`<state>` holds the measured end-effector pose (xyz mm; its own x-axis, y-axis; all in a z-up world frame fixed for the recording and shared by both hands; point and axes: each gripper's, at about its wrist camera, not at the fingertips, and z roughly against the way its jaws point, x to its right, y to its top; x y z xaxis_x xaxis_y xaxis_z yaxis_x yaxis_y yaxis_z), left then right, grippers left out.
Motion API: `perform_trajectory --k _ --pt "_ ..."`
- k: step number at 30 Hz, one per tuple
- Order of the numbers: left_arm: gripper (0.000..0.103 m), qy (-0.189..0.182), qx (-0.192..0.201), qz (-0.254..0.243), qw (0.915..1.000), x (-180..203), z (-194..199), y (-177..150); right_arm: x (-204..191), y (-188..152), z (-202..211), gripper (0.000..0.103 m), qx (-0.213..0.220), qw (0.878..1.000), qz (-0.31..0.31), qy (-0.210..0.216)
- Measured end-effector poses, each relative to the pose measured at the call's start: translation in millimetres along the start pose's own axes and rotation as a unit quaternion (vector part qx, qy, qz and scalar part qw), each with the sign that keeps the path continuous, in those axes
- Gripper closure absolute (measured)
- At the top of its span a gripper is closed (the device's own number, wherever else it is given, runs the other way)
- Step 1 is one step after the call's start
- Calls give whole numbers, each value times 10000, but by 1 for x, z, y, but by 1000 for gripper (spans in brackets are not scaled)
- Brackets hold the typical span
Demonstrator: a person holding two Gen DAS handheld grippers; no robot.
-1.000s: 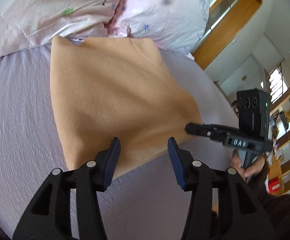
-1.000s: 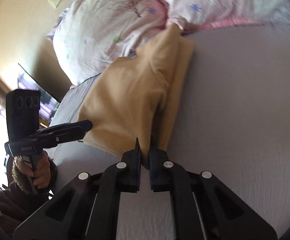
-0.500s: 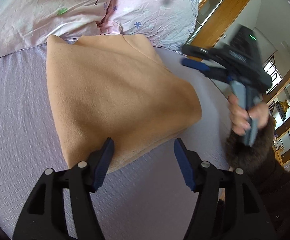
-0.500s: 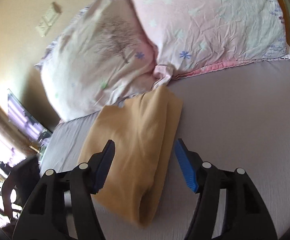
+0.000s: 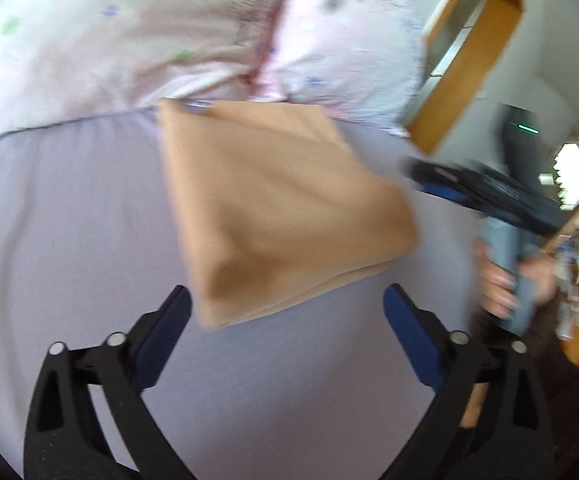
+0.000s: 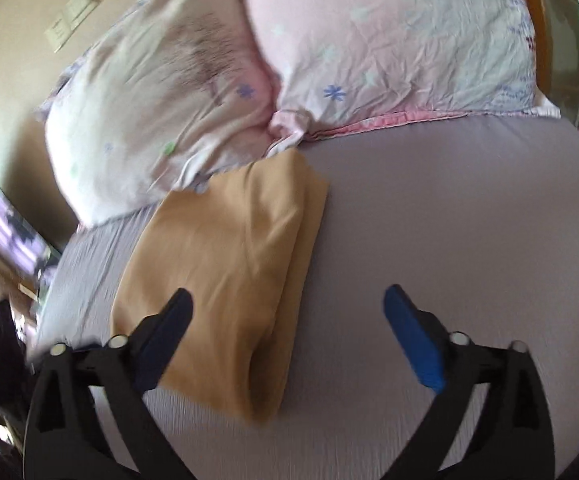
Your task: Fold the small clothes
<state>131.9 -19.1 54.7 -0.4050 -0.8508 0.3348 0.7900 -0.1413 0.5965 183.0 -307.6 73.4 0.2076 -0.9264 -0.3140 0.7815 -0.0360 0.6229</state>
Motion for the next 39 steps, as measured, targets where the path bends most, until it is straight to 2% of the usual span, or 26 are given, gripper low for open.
perform_trajectory --k 2,4,6,9,12,16,21,30,39 --pt "2 657 -66 -3 9978 3 3 -6 -17 -18 5 1 -65 9988 355 -323" --pt "2 1055 -186 -6 9942 4 1 -10 -32 -32 5 1 -141 9948 672 -752" --pt "2 1222 -363 -15 9918 4 -6 -13 -43 -48 -2 1 -236 9915 876 -934" --pt "2 1373 -532 -24 9891 2 -17 -14 -44 -60 -12 1 -475 9925 774 -819" --pt "2 1575 -590 -45 9857 1 -24 -14 -44 -68 -18 1 -547 9907 714 -1017" --pt "2 1648 -711 6 9838 -5 -30 -19 -45 -71 -23 1 -598 9886 735 -1168" --pt "2 1961 -698 -163 9780 -1 -35 -20 -47 -75 -26 1 -690 9874 719 -1229" --pt "2 2014 -552 -103 9779 1 -34 -20 -54 -79 -24 1 -636 9878 530 -1318" --pt "2 2020 -522 -130 9779 3 -33 -20 -57 -86 -21 1 -363 9891 604 -1291"
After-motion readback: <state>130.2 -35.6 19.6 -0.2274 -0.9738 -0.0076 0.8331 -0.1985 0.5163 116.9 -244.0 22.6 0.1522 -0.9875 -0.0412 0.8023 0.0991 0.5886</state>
